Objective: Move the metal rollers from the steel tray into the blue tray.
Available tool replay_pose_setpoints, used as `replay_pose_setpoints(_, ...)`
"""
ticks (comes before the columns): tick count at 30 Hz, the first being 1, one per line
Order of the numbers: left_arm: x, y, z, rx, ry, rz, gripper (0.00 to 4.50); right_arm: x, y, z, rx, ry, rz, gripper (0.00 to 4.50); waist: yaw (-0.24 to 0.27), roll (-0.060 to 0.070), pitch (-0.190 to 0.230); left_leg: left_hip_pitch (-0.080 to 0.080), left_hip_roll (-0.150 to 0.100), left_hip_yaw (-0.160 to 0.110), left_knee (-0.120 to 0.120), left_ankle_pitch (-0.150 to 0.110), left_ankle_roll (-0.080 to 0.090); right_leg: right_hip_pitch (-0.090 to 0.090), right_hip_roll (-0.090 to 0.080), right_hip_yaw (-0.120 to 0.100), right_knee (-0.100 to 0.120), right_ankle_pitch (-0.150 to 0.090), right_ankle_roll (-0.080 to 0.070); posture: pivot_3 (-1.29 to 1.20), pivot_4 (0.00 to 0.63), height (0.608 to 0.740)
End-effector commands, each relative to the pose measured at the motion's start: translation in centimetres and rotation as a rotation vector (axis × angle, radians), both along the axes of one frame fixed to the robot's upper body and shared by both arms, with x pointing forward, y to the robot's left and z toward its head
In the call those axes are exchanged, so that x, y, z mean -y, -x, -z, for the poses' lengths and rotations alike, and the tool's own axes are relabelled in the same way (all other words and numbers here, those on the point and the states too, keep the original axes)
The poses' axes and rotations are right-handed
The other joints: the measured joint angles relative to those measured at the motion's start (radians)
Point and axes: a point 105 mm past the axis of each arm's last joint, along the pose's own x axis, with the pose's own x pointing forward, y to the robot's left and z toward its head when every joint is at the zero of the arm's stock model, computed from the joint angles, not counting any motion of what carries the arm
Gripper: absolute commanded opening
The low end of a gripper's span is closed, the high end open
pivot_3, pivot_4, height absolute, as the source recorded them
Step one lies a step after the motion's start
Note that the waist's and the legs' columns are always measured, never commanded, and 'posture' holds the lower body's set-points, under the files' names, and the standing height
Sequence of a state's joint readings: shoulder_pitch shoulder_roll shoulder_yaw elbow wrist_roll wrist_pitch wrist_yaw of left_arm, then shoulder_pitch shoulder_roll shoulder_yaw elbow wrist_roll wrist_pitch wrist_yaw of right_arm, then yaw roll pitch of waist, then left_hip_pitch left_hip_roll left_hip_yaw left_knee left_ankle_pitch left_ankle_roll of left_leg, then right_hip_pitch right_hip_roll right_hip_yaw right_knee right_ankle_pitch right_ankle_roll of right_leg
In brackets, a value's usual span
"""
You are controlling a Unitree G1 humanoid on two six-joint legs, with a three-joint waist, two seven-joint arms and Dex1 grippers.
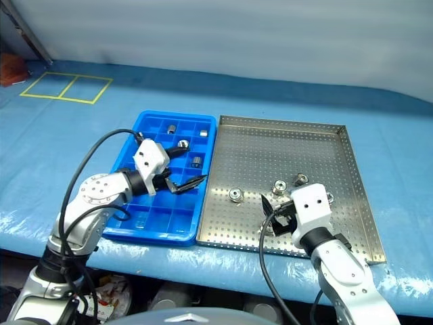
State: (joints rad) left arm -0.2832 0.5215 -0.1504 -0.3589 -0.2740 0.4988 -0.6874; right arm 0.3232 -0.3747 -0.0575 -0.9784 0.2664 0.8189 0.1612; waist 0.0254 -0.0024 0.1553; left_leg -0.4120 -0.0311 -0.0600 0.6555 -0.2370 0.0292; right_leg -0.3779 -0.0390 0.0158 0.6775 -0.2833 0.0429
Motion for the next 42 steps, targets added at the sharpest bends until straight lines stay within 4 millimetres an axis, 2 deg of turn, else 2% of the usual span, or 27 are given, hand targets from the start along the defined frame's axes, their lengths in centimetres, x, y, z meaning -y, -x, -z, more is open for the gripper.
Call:
replay_pose_setpoints(1, 0.1, 0.0, -0.6, 0.026, -0.003, 0.011, 4.50, -0.4, 0.3, -0.7, 0.024, -0.012, -0.009, 4.47, -0.002, 0.000, 0.000, 0.000, 0.000, 0.000, 0.000, 0.000, 0.000, 0.000, 0.000, 0.000, 0.000, 0.000, 0.000, 0.04, 0.150, 0.740)
replay_pose_setpoints(32, 0.2, -0.1, -0.4, -0.007, 0.005, -0.027, 4.50, -0.7, 0.2, -0.6, -0.020, -0.006, -0.044, 4.47, -0.007, 0.000, 0.000, 0.000, 0.000, 0.000, 0.000, 0.000, 0.000, 0.000, 0.000, 0.000, 0.000, 0.000, 0.000, 0.06, 0.150, 0.740)
replay_pose_setpoints(35, 0.5, -0.5, -1.6, 0.071, -0.055, 0.010, 4.50, -0.7, 0.1, -0.6, -0.017, -0.006, -0.042, 4.47, -0.006, 0.000, 0.000, 0.000, 0.000, 0.000, 0.000, 0.000, 0.000, 0.000, 0.000, 0.000, 0.000, 0.000, 0.000, 0.06, 0.150, 0.740)
replay_pose_setpoints(39, 1.8, -0.9, -3.0, 0.105, -0.145, 0.151, 4.50, -0.9, -0.1, -0.7, -0.015, -0.009, -0.051, 4.47, 0.000, -0.001, 0.000, 0.000, 0.000, 0.000, 0.000, 0.001, 0.000, 0.000, 0.000, -0.001, 0.001, 0.000, 0.000, 0.06, 0.150, 0.740)
replay_pose_setpoints(42, 3.5, -1.1, -3.5, 0.089, -0.198, 0.269, 4.50, -1.0, -0.2, -0.7, -0.010, -0.019, -0.049, 4.47, -0.004, -0.001, 0.000, 0.000, -0.001, 0.000, 0.001, 0.002, 0.001, 0.001, 0.000, -0.001, 0.001, 0.000, 0.001, 0.06, 0.150, 0.740)
